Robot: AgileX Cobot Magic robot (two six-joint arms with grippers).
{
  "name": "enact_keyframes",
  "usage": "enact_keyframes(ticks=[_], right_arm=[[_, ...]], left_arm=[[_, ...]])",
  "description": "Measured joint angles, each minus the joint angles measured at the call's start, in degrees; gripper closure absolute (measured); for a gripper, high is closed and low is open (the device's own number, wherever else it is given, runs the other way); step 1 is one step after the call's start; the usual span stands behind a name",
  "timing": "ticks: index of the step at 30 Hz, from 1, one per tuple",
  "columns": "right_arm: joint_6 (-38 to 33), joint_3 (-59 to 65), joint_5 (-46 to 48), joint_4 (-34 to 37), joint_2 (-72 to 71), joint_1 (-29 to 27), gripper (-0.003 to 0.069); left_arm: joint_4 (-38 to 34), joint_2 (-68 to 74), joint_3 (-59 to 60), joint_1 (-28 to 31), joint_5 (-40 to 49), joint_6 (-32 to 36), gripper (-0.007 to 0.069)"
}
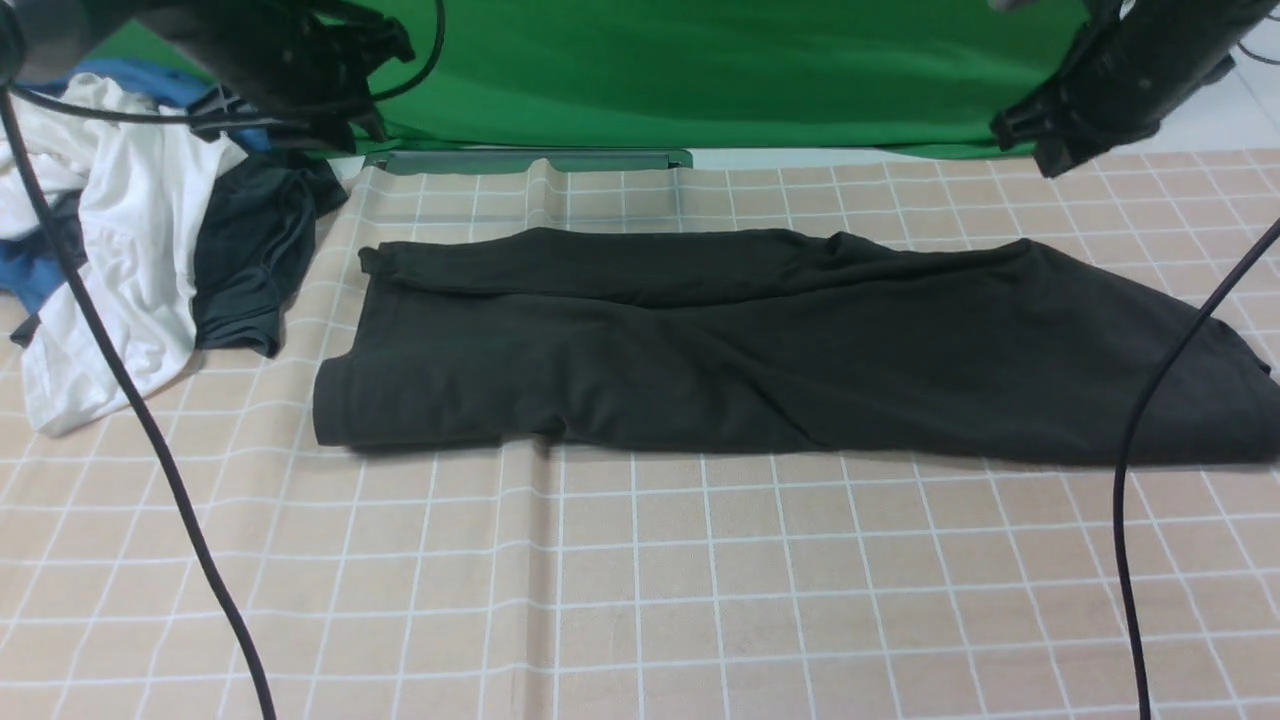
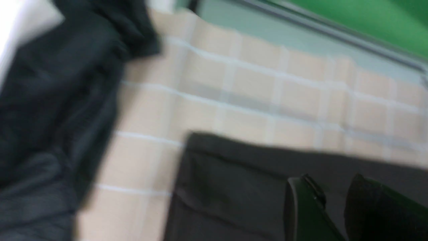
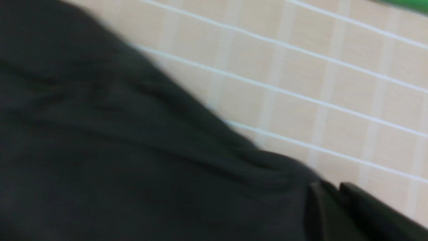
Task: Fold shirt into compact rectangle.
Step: 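Pull the folded dark garment lengthwise by its ends to straighten it flat on the table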
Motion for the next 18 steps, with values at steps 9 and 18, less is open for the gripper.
enact_keyframes(ticks=[9,18], right_arm=[[-1.37,0.0,-1.48,3.07,-0.22,2.38,0.062],[-0.95,0.0,-1.43,3.13,-0.22,2.38,0.062]], left_arm=[[-5.07,3.92,-0.19,-16.4,1.79,8.06,0.0609],[-4.28,12.84,-1.07,-24.25,-6.66,8.75,0.0609]])
